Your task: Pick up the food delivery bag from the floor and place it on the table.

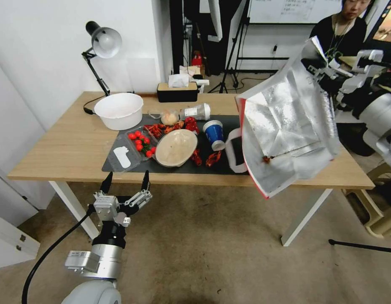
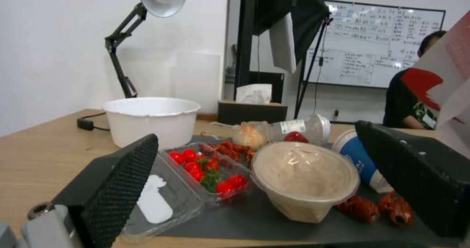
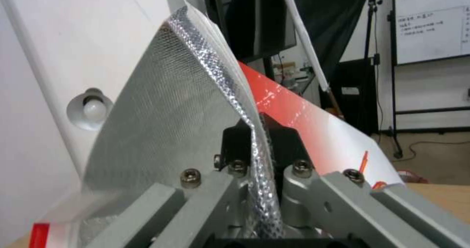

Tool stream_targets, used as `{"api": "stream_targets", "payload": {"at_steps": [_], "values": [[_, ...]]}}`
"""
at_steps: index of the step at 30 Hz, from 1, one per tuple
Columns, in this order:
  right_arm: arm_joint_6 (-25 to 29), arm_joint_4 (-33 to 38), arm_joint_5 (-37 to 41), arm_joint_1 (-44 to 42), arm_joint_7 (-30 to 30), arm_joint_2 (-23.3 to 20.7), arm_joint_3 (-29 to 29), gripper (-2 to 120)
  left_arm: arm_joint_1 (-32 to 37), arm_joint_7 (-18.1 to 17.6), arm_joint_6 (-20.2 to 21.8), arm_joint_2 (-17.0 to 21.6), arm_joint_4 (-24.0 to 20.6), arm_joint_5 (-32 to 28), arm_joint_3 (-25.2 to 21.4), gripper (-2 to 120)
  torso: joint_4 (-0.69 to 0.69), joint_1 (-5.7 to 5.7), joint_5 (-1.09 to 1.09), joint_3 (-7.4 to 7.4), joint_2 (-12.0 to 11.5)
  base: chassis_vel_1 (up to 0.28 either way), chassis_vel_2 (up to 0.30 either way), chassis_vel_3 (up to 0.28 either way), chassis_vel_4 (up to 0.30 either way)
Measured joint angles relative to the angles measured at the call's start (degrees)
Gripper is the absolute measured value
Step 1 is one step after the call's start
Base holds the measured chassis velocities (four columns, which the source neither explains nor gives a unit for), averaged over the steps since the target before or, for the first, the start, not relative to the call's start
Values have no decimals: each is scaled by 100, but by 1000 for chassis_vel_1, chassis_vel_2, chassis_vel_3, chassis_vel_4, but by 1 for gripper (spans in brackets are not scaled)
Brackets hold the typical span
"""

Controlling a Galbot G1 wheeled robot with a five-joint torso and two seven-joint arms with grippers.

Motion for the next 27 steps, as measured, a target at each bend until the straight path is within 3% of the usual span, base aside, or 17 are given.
{"api": "stream_targets", "payload": {"at_steps": [8,18,27], "values": [[186,-96,95,11,158,438,-41,0,3,20,-3,0,22,61,34,100,0,-1,0,-1,-2,0,0,0,0],[251,-99,481,587,254,559,-165,0,-35,34,3,1,92,93,50,100,1,-2,-1,-2,-3,0,0,0,0],[171,-105,210,87,540,807,-79,0,-45,37,4,1,124,98,53,100,0,-2,0,-2,-4,0,0,0,0]]}}
